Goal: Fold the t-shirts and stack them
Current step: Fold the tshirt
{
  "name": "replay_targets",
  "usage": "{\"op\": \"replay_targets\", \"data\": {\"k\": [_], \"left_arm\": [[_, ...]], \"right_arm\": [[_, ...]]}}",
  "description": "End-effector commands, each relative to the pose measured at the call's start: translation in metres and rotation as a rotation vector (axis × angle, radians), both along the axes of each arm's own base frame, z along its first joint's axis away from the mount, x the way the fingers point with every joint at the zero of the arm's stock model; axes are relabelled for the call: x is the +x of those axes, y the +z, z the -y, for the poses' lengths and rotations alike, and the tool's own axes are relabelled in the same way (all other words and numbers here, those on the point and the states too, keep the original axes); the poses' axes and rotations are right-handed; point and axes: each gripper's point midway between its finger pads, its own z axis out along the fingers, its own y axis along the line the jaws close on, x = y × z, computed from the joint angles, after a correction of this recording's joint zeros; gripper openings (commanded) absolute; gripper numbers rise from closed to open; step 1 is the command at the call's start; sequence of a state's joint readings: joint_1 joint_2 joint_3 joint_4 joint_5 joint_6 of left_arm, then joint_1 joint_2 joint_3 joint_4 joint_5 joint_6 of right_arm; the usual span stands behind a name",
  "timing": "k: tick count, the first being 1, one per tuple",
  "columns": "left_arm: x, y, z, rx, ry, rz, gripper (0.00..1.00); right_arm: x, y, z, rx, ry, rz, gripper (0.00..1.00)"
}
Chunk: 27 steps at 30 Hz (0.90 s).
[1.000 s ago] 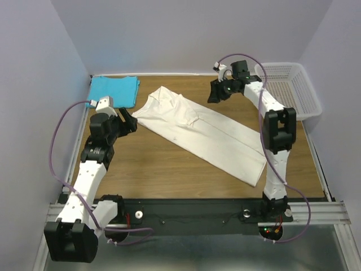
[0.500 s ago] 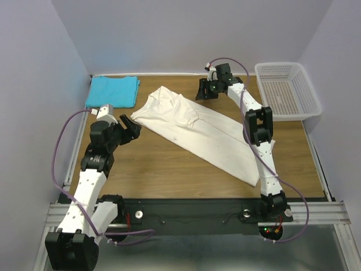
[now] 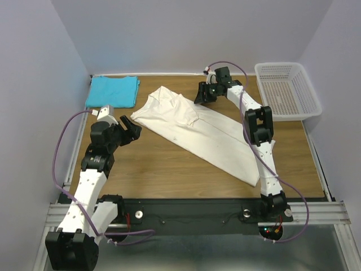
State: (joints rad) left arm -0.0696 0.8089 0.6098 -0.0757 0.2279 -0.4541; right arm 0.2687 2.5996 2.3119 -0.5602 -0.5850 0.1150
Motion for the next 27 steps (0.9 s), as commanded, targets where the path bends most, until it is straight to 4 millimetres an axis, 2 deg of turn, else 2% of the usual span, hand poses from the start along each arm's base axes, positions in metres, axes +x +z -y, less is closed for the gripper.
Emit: {"op": "replay_targets", "data": {"k": [1,9,14,23,25,27], "left_arm": [[0.003,0.005,-0.001,-0.008,0.002,0.033,0.78],[0.002,0.002,0.000,-0.012,0.000,0.028,0.78],[0.002,-0.003,0.001,-0.018,-0.005,0.016,0.78],[-0.001,-0.006,0.001,-0.017,-0.007,0.013,0.77],[-0.001,-0.006,0.001,-0.018,-0.009,0.013,0.77],[-0.001,-0.007,0.002,-0.018,-0.010,0.011,0.77]], "right_arm": [[-0.017,-0.006,-0.006,-0.018,0.037,-0.034,0.56],[-0.037,-0.010,-0.006,-0.013,0.082,-0.064,0.50],[-0.035,-0.009,-0.001,-0.042,0.063,-0.053,0.43],[-0.014,-0.003,0.008,-0.072,-0.010,-0.013,0.13],[-0.008,0.000,0.018,-0.069,-0.039,-0.012,0.03],[-0.003,0.000,0.029,-0.084,-0.077,-0.012,0.01]]}}
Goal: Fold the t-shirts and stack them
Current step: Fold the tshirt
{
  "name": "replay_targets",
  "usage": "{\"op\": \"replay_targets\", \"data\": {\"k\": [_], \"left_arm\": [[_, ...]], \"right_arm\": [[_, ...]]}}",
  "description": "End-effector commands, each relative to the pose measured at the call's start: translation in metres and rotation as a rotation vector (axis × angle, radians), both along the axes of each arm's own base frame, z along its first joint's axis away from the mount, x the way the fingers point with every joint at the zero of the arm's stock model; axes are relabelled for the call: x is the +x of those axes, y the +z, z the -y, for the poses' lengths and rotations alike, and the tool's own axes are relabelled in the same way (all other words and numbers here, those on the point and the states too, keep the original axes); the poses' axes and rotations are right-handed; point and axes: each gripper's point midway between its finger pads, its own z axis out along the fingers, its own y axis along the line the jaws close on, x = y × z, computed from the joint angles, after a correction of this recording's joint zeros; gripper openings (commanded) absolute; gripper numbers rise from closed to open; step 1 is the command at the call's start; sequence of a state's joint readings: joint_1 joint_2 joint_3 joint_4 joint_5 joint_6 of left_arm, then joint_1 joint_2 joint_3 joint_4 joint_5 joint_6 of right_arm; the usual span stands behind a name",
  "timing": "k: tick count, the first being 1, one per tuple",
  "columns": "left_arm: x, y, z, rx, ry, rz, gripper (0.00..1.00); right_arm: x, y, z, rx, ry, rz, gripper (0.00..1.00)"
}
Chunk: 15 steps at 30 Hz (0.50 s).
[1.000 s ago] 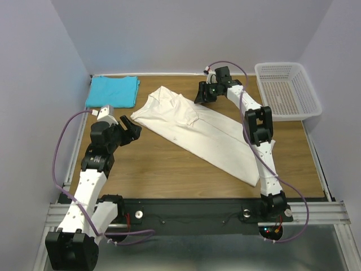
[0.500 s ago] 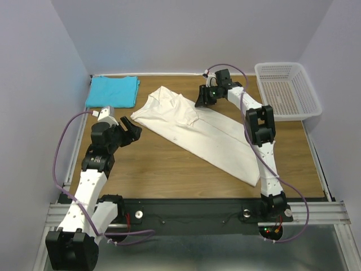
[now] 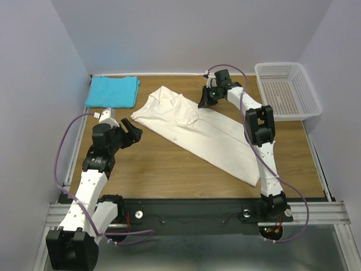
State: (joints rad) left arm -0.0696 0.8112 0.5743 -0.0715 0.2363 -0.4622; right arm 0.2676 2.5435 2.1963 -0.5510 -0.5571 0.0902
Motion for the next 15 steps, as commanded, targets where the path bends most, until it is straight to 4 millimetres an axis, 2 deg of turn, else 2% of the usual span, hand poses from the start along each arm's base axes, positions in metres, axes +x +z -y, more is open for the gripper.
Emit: {"op": "replay_targets", "data": {"k": [1,4,11,15], "left_arm": [[0.003,0.008,0.000,-0.009,-0.006,0.046,0.77],[0.004,0.006,0.001,-0.008,-0.011,0.043,0.77],[0.005,-0.007,0.006,-0.016,-0.038,0.005,0.77],[0.010,-0.006,0.011,-0.049,-0.053,0.022,0.77]], "right_arm": [[0.015,0.010,0.026,-0.043,-0.098,0.015,0.01],[0.027,0.011,0.053,-0.052,-0.190,0.021,0.01],[0.042,0.011,0.096,-0.108,-0.352,0.042,0.01],[0.050,0.016,0.121,-0.155,-0.447,0.067,0.01]]}}
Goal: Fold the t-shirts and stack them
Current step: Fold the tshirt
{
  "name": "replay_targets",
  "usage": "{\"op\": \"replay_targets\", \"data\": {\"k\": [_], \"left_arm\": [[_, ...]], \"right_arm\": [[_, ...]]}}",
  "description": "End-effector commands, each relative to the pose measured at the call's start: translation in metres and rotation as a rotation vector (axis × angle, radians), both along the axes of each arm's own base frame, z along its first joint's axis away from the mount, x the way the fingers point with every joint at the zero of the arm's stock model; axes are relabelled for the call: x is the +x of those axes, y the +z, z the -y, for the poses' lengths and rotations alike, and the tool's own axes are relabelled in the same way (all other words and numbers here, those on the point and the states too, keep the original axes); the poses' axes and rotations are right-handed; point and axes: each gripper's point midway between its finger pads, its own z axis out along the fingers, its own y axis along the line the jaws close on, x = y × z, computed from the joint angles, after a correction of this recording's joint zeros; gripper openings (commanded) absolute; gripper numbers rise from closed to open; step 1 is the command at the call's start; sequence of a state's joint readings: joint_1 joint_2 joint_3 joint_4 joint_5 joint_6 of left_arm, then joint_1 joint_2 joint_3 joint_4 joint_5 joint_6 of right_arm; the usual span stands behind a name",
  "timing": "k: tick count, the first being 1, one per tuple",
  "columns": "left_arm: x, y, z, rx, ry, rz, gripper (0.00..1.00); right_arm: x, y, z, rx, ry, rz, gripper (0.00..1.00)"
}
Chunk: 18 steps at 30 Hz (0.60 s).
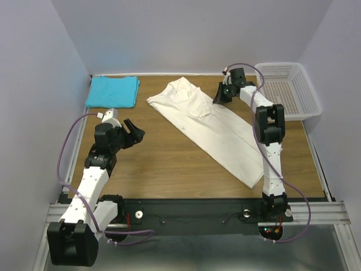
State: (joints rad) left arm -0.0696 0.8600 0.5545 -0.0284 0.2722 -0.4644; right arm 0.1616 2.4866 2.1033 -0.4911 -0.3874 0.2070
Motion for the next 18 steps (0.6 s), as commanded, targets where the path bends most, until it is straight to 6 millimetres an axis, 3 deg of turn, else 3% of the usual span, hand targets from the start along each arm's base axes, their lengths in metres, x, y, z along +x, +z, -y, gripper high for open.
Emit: {"op": "replay_targets", "data": {"k": [1,8,9,10,12,13,14,15,16,18], "left_arm": [[0.007,0.008,0.007,-0.044,-0.026,0.052,0.77],[0.014,0.004,0.012,-0.070,-0.046,0.041,0.77],[0.015,0.002,0.014,-0.084,-0.048,0.035,0.77],[0.018,0.005,0.019,-0.104,-0.070,0.050,0.77],[0.024,-0.004,0.023,-0.130,-0.073,0.017,0.77],[0.029,0.001,0.029,-0.159,-0.094,0.025,0.76],[0.033,-0.011,0.033,-0.166,-0.101,-0.010,0.75],[0.037,-0.014,0.037,-0.174,-0.101,-0.023,0.73],[0.045,-0.008,0.045,-0.183,-0.114,-0.004,0.72],[0.058,-0.026,0.057,-0.197,-0.112,-0.065,0.71]], "right_arm": [[0.020,0.023,0.046,-0.104,-0.164,0.079,0.00],[0.016,0.023,0.056,-0.120,-0.174,0.078,0.03],[0.016,0.028,0.053,-0.110,-0.139,0.092,0.17],[0.014,0.034,0.048,-0.096,-0.097,0.107,0.23],[0.011,0.057,0.044,-0.087,-0.043,0.163,0.38],[0.009,0.086,0.045,-0.103,-0.009,0.234,0.54],[0.008,0.099,0.046,-0.116,0.007,0.267,0.61],[0.007,0.109,0.050,-0.133,0.012,0.293,0.63],[0.000,0.133,0.051,-0.166,0.066,0.357,0.69],[-0.012,0.154,0.052,-0.196,0.134,0.418,0.73]]}}
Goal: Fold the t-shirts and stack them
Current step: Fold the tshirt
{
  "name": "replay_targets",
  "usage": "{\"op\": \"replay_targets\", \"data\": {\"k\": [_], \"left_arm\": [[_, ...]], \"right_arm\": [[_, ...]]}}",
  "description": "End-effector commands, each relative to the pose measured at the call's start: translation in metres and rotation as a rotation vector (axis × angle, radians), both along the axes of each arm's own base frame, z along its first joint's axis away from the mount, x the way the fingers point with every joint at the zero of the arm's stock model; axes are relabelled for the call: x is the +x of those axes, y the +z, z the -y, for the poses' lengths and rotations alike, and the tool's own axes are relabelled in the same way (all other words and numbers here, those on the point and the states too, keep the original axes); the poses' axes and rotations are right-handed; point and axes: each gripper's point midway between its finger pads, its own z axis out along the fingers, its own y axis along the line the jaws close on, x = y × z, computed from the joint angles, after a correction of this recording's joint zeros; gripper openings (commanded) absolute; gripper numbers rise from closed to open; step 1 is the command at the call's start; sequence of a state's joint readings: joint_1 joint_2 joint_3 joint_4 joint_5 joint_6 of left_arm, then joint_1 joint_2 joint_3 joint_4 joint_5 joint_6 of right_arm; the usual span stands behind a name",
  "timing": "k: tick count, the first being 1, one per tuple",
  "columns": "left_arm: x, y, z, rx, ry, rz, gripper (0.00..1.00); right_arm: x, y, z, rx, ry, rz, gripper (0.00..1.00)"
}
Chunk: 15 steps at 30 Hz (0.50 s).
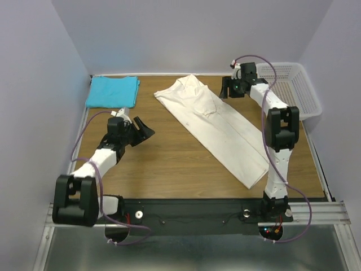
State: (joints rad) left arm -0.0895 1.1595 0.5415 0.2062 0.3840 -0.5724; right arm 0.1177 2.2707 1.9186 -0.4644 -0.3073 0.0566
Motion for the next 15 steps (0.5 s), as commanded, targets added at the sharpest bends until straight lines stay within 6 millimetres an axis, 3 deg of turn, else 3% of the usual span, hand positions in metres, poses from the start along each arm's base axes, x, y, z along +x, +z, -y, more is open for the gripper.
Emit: {"op": "replay_targets", "data": {"k": [1,4,5,6,7,8,9,10,11,12,14,15], "left_arm": [[0.044,0.012,0.039,-0.061,-0.043,0.035,0.70],[0.075,0.018,0.060,-0.100,-0.038,0.042,0.66],[0.082,-0.001,0.068,-0.115,-0.023,-0.017,0.65],[0.090,-0.004,0.072,-0.122,-0.015,-0.026,0.65],[0.108,0.006,0.074,-0.124,0.004,0.007,0.65],[0.115,-0.009,0.077,-0.115,0.019,-0.023,0.64],[0.130,-0.001,0.079,-0.127,0.035,-0.005,0.64],[0.137,-0.005,0.080,-0.123,0.046,-0.009,0.64],[0.144,-0.022,0.081,-0.119,0.063,-0.049,0.64],[0.154,-0.019,0.084,-0.127,0.070,-0.056,0.64],[0.167,-0.028,0.082,-0.120,0.106,-0.081,0.63],[0.171,-0.045,0.081,-0.099,0.125,-0.125,0.63]], "right_arm": [[-0.016,0.115,0.004,-0.074,0.174,0.298,0.73],[-0.052,0.128,-0.003,-0.067,0.304,0.335,0.73],[-0.075,0.132,-0.006,-0.059,0.335,0.338,0.73],[-0.085,0.132,-0.006,-0.054,0.352,0.338,0.73],[-0.097,0.135,-0.008,-0.053,0.381,0.350,0.73],[-0.110,0.147,-0.005,-0.058,0.382,0.377,0.73],[-0.123,0.134,-0.003,-0.067,0.387,0.350,0.73],[-0.130,0.130,-0.001,-0.071,0.384,0.341,0.73],[-0.139,0.141,0.002,-0.079,0.377,0.369,0.74],[-0.148,0.130,0.005,-0.082,0.376,0.345,0.74],[-0.155,0.132,0.009,-0.094,0.367,0.351,0.74],[-0.158,0.133,0.012,-0.102,0.359,0.355,0.74]]}}
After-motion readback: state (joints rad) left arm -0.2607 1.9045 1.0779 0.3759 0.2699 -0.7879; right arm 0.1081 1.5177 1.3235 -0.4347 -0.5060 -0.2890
